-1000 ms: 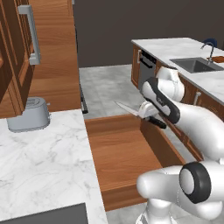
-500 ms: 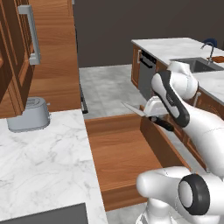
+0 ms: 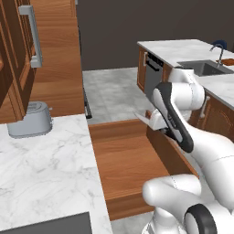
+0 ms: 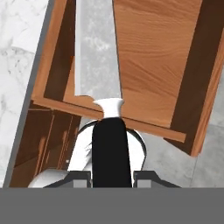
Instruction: Pick up the knife from the drawer and place it on the cutting board. Then place the meat from the plate to the cutting board.
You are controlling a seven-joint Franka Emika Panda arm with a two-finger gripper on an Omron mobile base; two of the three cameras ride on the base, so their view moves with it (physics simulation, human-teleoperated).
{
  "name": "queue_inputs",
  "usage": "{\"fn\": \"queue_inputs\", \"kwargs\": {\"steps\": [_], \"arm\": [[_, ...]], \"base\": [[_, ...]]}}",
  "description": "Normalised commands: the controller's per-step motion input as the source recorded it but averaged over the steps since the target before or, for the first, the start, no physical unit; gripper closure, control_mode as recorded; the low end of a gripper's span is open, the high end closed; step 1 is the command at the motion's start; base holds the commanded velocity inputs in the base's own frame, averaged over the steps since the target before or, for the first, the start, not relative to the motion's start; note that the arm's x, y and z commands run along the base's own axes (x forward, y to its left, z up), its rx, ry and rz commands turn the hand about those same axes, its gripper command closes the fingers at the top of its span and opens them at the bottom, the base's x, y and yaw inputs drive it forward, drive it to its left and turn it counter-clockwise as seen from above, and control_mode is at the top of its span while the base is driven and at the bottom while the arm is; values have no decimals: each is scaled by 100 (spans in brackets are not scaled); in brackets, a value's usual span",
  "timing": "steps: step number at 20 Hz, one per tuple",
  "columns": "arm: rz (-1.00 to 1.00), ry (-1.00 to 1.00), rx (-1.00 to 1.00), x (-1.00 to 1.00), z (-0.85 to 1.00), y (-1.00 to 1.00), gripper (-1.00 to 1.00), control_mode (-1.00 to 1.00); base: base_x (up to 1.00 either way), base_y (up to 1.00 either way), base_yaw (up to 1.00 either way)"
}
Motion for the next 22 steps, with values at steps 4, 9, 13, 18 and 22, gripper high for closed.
{"fn": "queue_inputs", "kwargs": {"steps": [4,9,13,18,22], "arm": [[-7,0,-11,-33,5,0,100,-100],[-3,1,0,-9,0,0,100,-100],[0,0,0,-3,0,0,100,-100],[0,0,0,0,0,0,100,-100],[0,0,0,0,0,0,100,-100]], "base": [[0,0,0],[0,0,0],[0,0,0],[0,0,0],[0,0,0]]}}
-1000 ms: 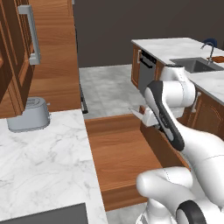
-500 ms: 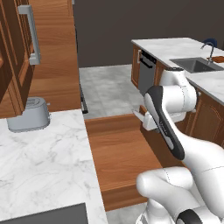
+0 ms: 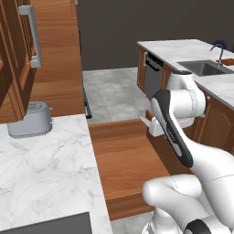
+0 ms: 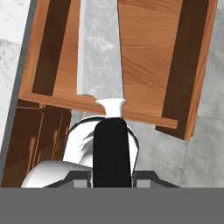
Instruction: Pick up the knife from the drawer and place it on the cutting board. Then place the meat from the plate to the cutting board.
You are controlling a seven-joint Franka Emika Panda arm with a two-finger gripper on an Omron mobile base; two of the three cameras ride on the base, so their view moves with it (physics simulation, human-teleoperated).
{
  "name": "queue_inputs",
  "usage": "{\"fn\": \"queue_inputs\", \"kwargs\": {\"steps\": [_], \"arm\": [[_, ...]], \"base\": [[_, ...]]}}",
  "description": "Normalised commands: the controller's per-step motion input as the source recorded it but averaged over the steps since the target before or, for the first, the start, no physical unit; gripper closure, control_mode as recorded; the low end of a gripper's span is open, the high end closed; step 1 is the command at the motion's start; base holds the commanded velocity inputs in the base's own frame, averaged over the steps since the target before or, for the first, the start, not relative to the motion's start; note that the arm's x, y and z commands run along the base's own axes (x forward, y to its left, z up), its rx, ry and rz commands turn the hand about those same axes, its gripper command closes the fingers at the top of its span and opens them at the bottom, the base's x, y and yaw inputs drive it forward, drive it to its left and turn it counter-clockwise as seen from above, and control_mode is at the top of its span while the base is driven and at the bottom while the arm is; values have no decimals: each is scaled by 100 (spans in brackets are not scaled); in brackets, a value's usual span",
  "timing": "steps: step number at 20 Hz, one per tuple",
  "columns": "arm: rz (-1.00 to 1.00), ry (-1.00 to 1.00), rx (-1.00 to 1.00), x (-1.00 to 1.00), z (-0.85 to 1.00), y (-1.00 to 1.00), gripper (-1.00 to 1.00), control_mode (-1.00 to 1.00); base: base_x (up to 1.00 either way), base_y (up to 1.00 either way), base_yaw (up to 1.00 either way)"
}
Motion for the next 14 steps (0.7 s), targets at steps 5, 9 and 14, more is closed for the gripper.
{"fn": "queue_inputs", "kwargs": {"steps": [5,9,14], "arm": [[0,0,0,0,0,0,100,-100],[0,0,0,-1,0,0,100,100],[0,0,0,0,0,0,100,100]], "base": [[0,0,0],[-3,0,0],[-70,-34,-1]]}}
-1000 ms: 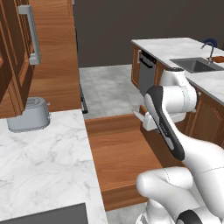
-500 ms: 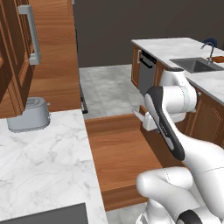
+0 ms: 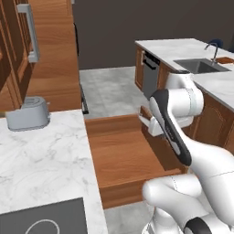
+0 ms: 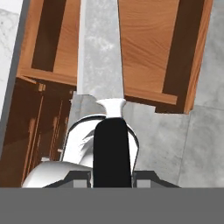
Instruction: Pick up the knife from the drawer and place it on the cutting board. Then place the meat from the plate to the cutting board.
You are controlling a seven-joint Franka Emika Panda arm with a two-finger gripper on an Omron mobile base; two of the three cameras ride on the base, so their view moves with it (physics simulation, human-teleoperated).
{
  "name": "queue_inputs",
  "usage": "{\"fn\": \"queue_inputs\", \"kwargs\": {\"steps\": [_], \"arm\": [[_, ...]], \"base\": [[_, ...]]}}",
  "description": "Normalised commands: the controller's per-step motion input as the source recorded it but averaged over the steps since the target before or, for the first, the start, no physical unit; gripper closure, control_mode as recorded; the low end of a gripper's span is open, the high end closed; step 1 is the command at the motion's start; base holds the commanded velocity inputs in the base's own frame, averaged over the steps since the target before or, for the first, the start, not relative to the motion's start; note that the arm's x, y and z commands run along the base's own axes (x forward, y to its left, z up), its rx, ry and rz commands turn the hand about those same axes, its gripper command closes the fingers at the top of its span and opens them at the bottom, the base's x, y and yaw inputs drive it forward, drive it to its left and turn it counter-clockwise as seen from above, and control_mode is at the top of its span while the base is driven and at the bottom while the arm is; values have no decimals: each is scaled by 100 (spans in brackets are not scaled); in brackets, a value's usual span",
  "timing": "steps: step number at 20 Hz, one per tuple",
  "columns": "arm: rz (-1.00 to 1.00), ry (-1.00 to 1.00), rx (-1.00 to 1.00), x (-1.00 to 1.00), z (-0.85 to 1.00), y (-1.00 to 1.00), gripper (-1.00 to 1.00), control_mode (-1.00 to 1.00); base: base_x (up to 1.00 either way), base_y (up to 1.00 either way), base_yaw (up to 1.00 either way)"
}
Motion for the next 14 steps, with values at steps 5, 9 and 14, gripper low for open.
{"fn": "queue_inputs", "kwargs": {"steps": [5,9,14], "arm": [[0,0,0,0,0,0,100,100],[0,0,0,0,0,0,100,100],[0,0,0,0,0,0,100,100]], "base": [[-79,-100,-12],[-11,-100,-21],[43,-100,-19]]}}
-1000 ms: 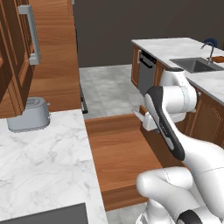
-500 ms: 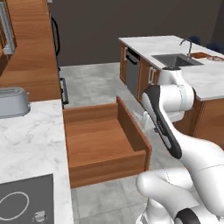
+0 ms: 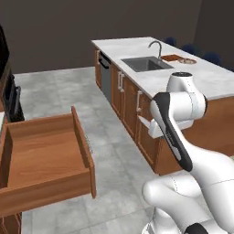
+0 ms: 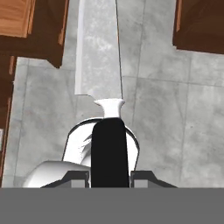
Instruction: Pick up the knife from the drawer and place it on the cutting board. Then place the meat from the plate to the cutting board.
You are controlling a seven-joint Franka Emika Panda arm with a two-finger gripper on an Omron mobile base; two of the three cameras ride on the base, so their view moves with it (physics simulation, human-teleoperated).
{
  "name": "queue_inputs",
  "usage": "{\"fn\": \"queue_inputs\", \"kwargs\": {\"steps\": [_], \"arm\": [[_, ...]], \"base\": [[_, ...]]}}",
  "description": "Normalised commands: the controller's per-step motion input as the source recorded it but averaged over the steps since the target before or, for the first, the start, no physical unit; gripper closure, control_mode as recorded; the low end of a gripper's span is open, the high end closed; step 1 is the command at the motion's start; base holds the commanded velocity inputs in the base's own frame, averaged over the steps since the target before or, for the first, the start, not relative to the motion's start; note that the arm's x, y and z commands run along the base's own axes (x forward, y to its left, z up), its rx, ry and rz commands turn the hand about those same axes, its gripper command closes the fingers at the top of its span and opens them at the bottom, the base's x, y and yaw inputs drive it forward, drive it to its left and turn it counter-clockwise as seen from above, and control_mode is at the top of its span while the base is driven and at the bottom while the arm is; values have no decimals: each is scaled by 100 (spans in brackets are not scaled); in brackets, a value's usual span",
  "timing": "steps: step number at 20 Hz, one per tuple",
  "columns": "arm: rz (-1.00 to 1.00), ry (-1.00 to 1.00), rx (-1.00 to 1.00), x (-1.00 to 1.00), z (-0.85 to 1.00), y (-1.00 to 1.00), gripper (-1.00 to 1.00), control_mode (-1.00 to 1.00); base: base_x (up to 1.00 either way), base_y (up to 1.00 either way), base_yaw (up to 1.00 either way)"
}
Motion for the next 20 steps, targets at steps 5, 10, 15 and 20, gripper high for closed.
{"fn": "queue_inputs", "kwargs": {"steps": [5,10,15,20], "arm": [[0,0,0,0,0,0,100,100],[0,0,0,0,0,0,100,100],[0,0,0,0,0,0,100,100],[0,0,0,0,0,0,100,100]], "base": [[89,-100,-9],[99,-100,-1],[58,-100,0],[0,-100,4]]}}
